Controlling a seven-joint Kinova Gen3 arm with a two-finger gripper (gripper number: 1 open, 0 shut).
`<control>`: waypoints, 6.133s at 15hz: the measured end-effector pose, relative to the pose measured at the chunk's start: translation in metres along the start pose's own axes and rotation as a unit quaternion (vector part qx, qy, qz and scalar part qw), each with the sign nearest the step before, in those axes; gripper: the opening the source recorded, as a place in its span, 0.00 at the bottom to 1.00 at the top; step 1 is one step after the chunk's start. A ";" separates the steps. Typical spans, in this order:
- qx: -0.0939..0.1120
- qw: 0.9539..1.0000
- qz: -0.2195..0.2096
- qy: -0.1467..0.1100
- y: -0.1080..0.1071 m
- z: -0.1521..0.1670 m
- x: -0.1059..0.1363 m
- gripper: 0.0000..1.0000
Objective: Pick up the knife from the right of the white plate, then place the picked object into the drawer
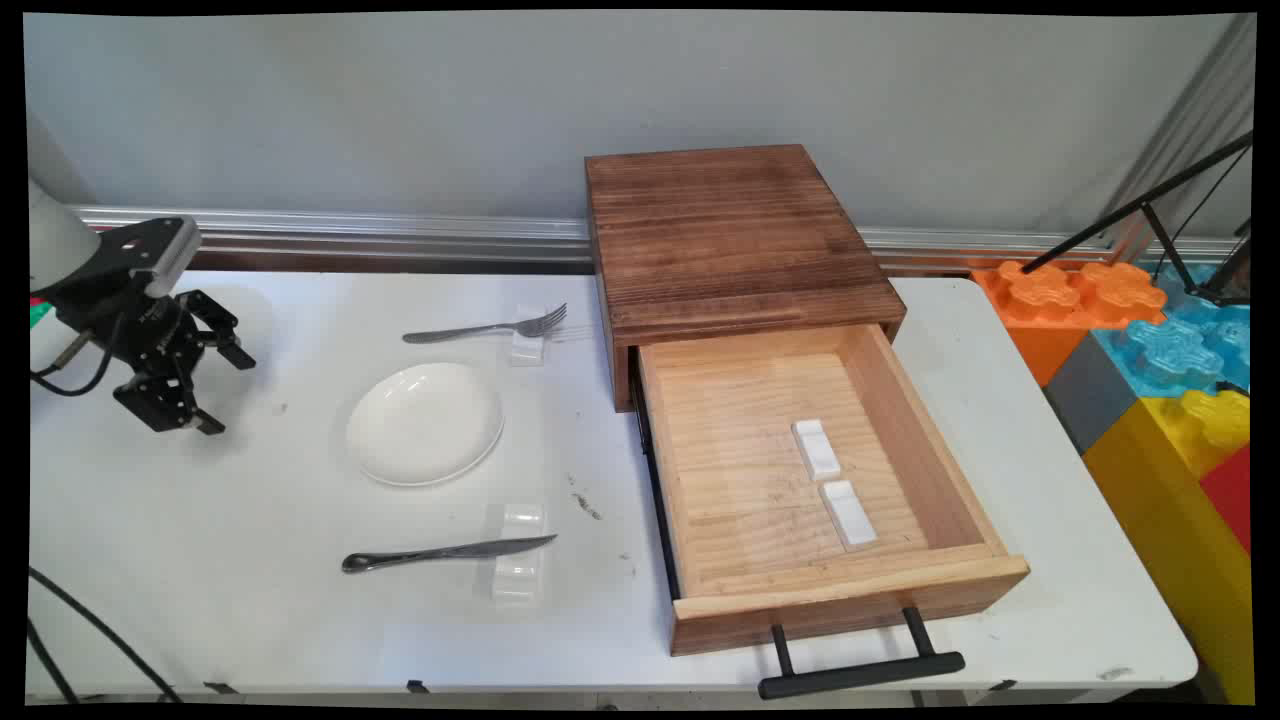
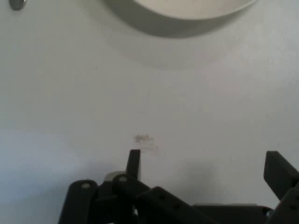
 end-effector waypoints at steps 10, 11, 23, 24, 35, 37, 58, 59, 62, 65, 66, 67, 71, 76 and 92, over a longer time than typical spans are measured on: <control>-0.019 0.999 -0.031 0.015 0.023 0.005 0.038 1.00; -0.020 0.999 -0.038 0.018 0.028 0.005 0.045 1.00; -0.040 0.996 -0.065 0.035 0.081 0.016 0.142 1.00; -0.040 0.997 -0.063 0.034 0.084 0.018 0.149 1.00; -0.048 0.997 -0.060 0.016 0.126 0.055 0.191 1.00; -0.048 0.997 -0.059 0.016 0.129 0.062 0.193 1.00; -0.036 0.999 -0.030 0.028 0.140 0.114 0.200 1.00; -0.035 0.999 -0.027 0.029 0.139 0.115 0.200 1.00; -0.035 0.999 -0.021 0.029 0.138 0.116 0.199 0.00; -0.035 0.999 -0.018 0.027 0.138 0.116 0.198 0.00; -0.035 0.999 -0.016 0.027 0.138 0.116 0.197 0.00; -0.035 0.999 -0.015 0.027 0.137 0.116 0.197 0.00; -0.035 0.999 -0.015 0.030 0.135 0.110 0.199 0.00; -0.035 0.999 -0.021 0.033 0.134 0.090 0.208 0.00; -0.031 0.997 -0.053 0.037 0.126 0.012 0.280 0.00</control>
